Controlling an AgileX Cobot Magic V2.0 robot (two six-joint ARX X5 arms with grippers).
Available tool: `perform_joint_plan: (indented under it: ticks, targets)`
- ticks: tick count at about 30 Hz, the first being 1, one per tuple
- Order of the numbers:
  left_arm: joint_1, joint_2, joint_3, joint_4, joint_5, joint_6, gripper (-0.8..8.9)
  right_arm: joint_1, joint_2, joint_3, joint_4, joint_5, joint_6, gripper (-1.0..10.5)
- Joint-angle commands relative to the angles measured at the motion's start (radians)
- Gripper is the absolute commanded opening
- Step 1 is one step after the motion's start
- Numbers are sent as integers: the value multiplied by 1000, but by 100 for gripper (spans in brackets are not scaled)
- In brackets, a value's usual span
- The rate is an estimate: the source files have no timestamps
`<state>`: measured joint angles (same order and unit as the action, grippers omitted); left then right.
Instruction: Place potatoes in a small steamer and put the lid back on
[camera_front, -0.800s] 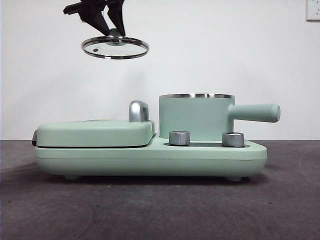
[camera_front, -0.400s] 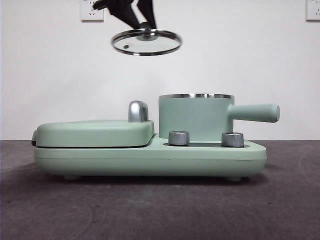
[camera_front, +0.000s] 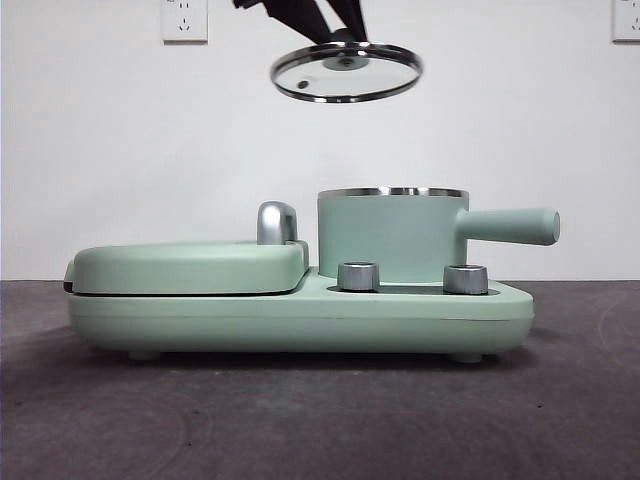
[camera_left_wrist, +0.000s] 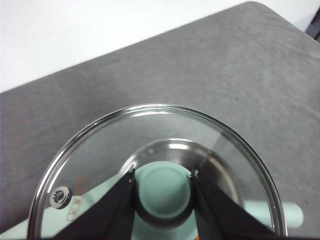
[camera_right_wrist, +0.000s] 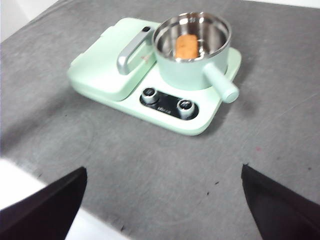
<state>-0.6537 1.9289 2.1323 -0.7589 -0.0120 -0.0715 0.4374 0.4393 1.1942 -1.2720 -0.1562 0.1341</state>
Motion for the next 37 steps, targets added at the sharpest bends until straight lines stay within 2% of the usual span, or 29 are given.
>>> perform_joint_plan:
  ticks: [1,13,19,30,37]
  targets:
    - [-30,55,37,31,1,0,14,5,-6,-3,14,-2,-2,486]
    - [-68,167,37,109,0,11,14,5,-8,-3,16,-2,-3,486]
    - [-59,204,37,106,0,65,14,5,-8,-3,16,-1,-3,486]
    - [-54,244,37,93,-18,62,14,5,-8,-3,16,-1,17,486]
    - [-55,247,37,64,-18,29,14,5,-8,-3,16,-1,38,486]
